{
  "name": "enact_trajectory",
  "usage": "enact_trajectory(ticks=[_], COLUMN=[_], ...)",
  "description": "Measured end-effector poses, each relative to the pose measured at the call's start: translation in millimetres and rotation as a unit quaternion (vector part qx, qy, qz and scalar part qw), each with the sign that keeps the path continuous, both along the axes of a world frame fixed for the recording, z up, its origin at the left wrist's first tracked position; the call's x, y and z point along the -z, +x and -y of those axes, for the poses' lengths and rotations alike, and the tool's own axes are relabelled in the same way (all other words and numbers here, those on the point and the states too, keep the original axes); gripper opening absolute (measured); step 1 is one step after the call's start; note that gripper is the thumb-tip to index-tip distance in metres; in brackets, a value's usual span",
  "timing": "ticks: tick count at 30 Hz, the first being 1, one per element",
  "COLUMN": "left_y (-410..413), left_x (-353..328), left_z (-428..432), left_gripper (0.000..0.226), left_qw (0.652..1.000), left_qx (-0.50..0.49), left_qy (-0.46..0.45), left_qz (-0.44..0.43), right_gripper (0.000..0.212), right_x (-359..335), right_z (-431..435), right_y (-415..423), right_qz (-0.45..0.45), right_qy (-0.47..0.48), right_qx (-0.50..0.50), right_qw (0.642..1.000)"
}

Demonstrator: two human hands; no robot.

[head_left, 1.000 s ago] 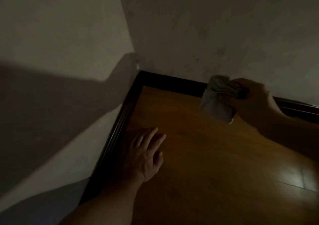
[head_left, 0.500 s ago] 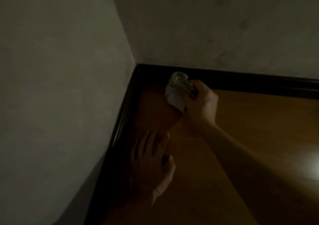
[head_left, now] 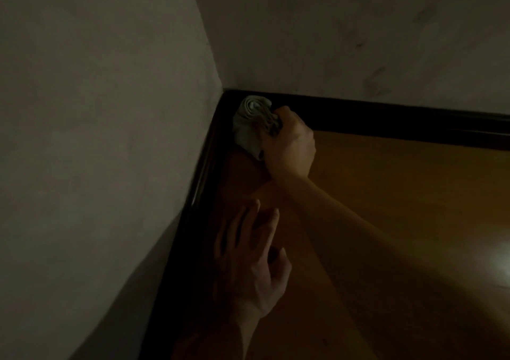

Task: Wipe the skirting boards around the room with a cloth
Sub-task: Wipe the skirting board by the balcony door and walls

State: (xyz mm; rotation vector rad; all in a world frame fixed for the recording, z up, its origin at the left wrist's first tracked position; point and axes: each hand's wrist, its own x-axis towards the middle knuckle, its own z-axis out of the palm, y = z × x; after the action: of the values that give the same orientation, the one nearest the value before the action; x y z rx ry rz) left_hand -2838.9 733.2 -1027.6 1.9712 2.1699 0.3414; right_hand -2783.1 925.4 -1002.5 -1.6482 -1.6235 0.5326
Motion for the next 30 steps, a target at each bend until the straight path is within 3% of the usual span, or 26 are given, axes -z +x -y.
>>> enact_trajectory(ticks=[6, 11, 16, 20, 26, 30], left_y=[-4, 0, -2, 2, -3, -1], left_x=[10, 7, 7, 6, 11, 14], left_z=[-1, 2, 0, 1, -3, 1], left_gripper=[0.064, 0.061, 0.063, 0.063, 0.056, 0.063], left_qw=[0.997, 0.999, 0.999, 0.999, 0.995, 0.998], left_qx=[0.014, 0.008, 0.010, 0.008, 0.028, 0.013], left_qy=[0.068, 0.045, 0.039, 0.033, 0.067, 0.054], left_qz=[-0.038, -0.008, -0.026, -0.016, -0.066, -0.042], right_gripper=[0.017, 0.021, 0.019, 0.021, 0.023, 0.019], right_x=[5, -1, 1, -3, 2, -2], right_z=[5, 6, 9, 6, 12, 8], right_y=[39, 36, 46, 42, 62, 53], right_qz=[0.008, 0.008, 0.011, 0.023, 0.014, 0.032], right_qy=[0.022, 0.017, 0.025, 0.016, 0.007, 0.012], right_qx=[0.082, 0.037, 0.088, 0.024, 0.099, 0.047], right_qw=[0.996, 0.999, 0.996, 0.999, 0.995, 0.998])
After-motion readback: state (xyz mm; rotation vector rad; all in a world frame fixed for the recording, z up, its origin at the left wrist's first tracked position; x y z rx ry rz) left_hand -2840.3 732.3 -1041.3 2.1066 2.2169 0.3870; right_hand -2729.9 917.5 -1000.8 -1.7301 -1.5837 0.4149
